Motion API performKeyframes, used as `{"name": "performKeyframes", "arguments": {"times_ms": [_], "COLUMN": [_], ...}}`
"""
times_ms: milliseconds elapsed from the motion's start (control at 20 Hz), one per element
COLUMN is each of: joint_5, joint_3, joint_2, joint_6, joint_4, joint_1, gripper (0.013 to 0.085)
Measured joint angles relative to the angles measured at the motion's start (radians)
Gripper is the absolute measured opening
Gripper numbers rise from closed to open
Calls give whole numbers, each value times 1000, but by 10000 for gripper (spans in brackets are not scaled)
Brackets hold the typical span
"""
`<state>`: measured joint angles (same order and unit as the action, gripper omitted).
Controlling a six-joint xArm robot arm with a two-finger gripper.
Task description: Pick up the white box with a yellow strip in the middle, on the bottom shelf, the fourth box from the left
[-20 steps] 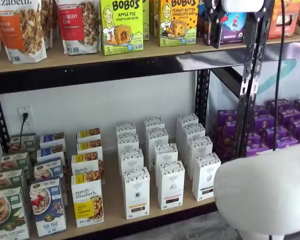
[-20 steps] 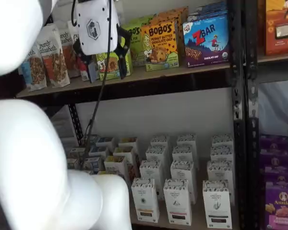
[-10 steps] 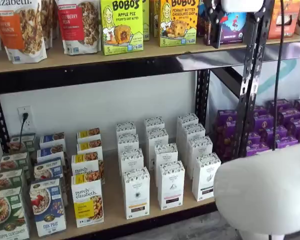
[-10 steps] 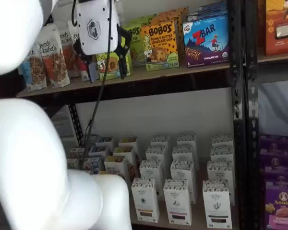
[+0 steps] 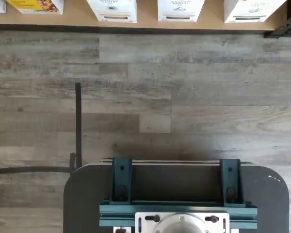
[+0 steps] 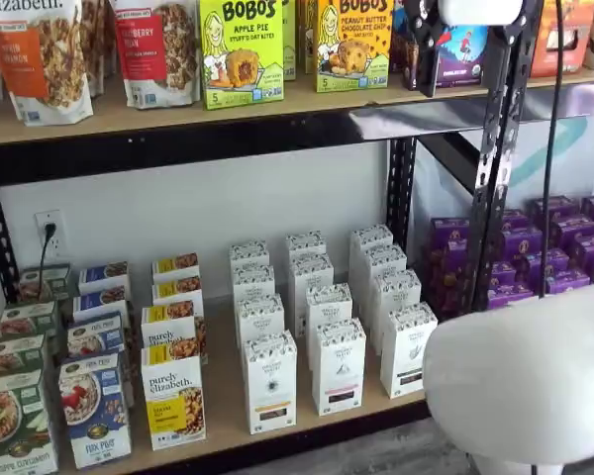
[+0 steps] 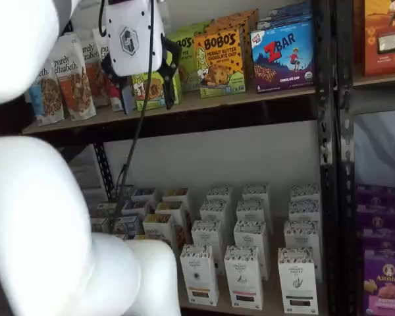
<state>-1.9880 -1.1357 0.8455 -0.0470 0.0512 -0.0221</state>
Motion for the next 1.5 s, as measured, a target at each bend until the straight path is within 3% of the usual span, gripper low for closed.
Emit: {"name": "performKeyframes", "arguments": {"times_ms": [1500], "joint_5": [15], "joint_3": [19], "joint_2": [4], "joint_6": [-2], "joint_4": [7], "joint_1": [1], "gripper": [850]}}
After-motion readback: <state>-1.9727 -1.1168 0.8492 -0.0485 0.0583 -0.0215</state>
